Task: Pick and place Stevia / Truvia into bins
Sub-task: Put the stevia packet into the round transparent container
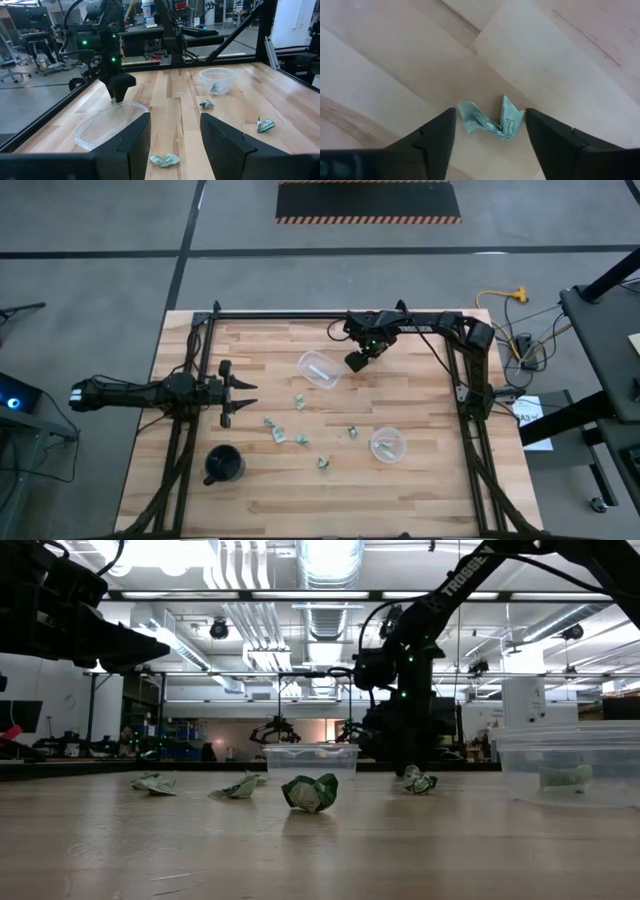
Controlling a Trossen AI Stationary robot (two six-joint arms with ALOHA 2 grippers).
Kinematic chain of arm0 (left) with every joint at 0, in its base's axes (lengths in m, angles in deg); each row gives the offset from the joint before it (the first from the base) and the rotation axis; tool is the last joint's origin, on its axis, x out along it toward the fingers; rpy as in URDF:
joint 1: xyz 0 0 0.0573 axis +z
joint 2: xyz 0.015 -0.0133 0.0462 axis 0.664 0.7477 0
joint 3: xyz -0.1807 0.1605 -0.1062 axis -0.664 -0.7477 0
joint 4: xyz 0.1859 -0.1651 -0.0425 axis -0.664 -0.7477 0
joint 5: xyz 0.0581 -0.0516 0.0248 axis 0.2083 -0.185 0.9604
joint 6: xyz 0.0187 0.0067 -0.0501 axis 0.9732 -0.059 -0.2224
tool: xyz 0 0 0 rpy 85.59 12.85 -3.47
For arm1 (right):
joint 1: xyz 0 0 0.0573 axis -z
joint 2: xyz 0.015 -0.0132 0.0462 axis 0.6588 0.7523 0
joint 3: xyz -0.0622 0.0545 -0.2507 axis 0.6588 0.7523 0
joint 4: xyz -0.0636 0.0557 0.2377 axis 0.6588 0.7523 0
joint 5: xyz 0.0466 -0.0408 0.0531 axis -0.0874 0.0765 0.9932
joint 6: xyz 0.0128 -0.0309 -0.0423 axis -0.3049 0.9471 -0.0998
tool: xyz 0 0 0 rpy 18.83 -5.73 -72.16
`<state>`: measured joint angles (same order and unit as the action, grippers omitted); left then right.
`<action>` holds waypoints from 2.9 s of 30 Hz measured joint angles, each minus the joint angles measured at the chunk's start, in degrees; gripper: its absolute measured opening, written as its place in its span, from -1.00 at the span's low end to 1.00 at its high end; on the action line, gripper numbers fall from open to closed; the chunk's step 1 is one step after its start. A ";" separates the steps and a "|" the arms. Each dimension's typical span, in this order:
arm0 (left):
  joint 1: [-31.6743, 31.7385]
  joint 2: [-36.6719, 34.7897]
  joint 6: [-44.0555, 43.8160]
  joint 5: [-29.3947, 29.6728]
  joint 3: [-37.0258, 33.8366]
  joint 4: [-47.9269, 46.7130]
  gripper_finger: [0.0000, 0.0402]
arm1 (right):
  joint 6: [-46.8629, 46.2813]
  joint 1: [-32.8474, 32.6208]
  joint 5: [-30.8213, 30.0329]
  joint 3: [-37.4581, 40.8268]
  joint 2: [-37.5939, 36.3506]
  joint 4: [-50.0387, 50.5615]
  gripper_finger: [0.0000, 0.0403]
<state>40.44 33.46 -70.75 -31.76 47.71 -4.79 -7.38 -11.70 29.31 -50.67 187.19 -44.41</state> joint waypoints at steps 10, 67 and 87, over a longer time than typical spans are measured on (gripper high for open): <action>0.00 0.00 0.00 0.00 0.00 0.00 -0.23 | 0.70 -1.47 0.05 0.04 0.00 -0.27 -0.86; -0.01 -0.02 0.00 0.00 0.00 0.01 -0.23 | 7.05 -36.28 16.60 66.93 -54.17 -84.21 -0.94; -0.01 -0.02 0.00 0.00 0.00 0.00 -0.23 | 12.68 -42.26 18.44 65.41 -45.50 -90.45 -0.93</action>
<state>40.44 33.44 -70.75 -31.76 47.71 -4.79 5.29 -53.96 47.75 14.74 141.70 -134.87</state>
